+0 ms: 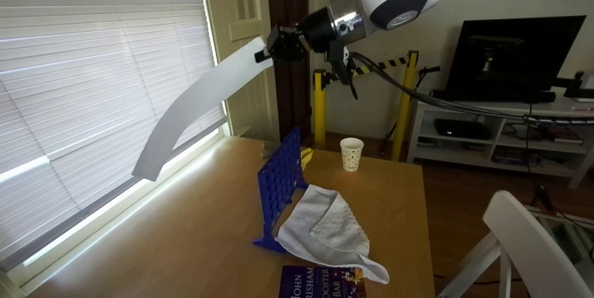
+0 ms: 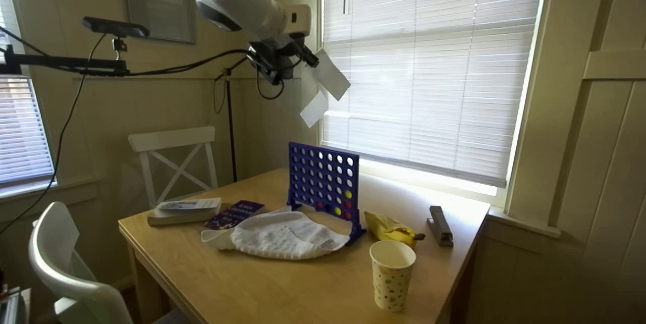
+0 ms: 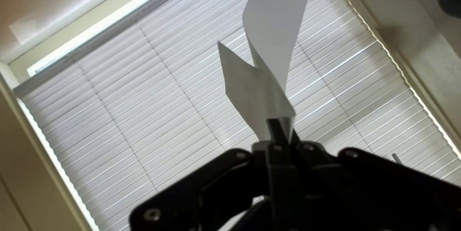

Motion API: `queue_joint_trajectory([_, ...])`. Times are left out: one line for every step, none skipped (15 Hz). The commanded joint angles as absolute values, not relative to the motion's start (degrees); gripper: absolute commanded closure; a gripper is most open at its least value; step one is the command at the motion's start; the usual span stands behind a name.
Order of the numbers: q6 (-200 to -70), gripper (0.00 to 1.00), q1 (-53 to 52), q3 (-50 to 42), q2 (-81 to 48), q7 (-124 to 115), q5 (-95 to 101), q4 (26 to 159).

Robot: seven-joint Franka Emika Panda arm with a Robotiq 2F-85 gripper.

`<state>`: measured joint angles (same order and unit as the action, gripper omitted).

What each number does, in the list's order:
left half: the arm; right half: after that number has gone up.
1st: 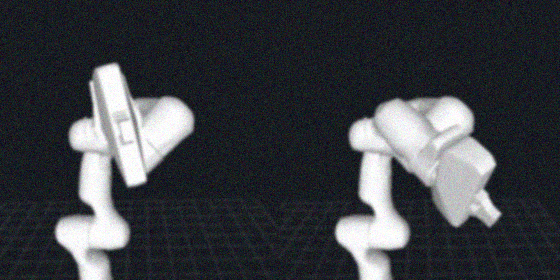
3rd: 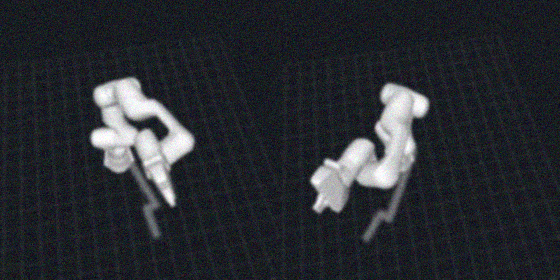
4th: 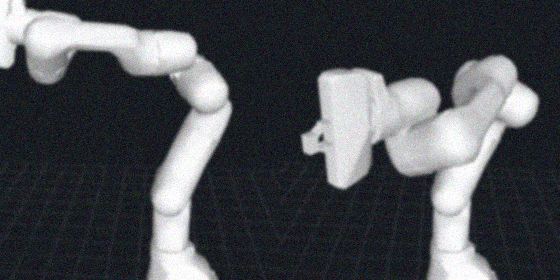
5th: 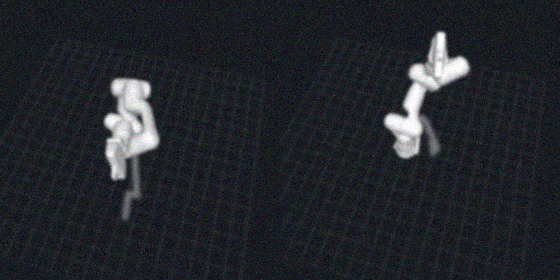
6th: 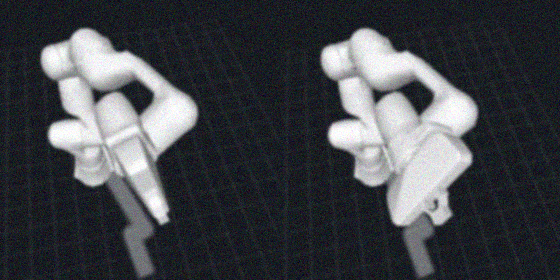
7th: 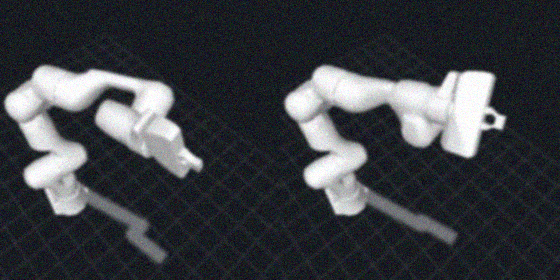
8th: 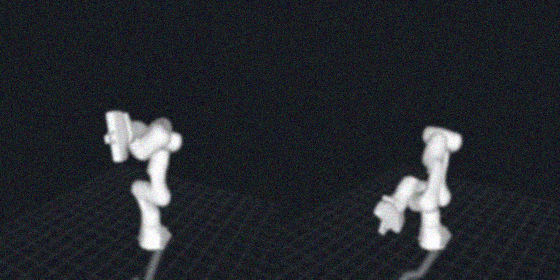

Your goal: Put the long white strip behind the blue object

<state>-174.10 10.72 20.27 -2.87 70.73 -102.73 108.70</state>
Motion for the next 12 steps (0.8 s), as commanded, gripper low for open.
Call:
queue_joint_trajectory([-174.1,0.99,10.73,20.27,-2.74,70.73,-102.74,108.7])
queue_joint_trajectory([-174.1,0.99,10.75,20.25,-2.23,70.72,-102.76,108.71])
queue_joint_trajectory([-174.1,0.99,10.77,20.24,-1.71,70.72,-102.77,108.72])
queue_joint_trajectory([-174.1,0.99,10.74,20.25,-1.37,70.72,-102.78,108.72])
queue_joint_trajectory([-174.1,0.99,10.72,20.27,-1.19,70.72,-102.78,108.76])
queue_joint_trajectory([-174.1,1.0,10.74,20.26,-1.08,70.72,-102.78,108.84])
queue_joint_trajectory([-175.09,1.0,10.64,20.31,-2.46,71.49,-102.73,107.64])
queue_joint_trajectory([-176.3,1.0,10.53,20.36,-4.41,72.52,-102.21,105.89])
queue_joint_trajectory([-177.58,1.0,10.37,20.42,-5.92,73.34,-101.94,104.3])
queue_joint_trajectory([-179.01,1.0,10.1,20.62,-7.23,71.6,-99.76,103.82])
queue_joint_trajectory([-180.09,1.0,9.92,20.59,-8.56,72.68,-99.92,102.34])
queue_joint_trajectory([-181.69,1.0,9.52,20.68,-10.24,71.48,-98.13,101.5])
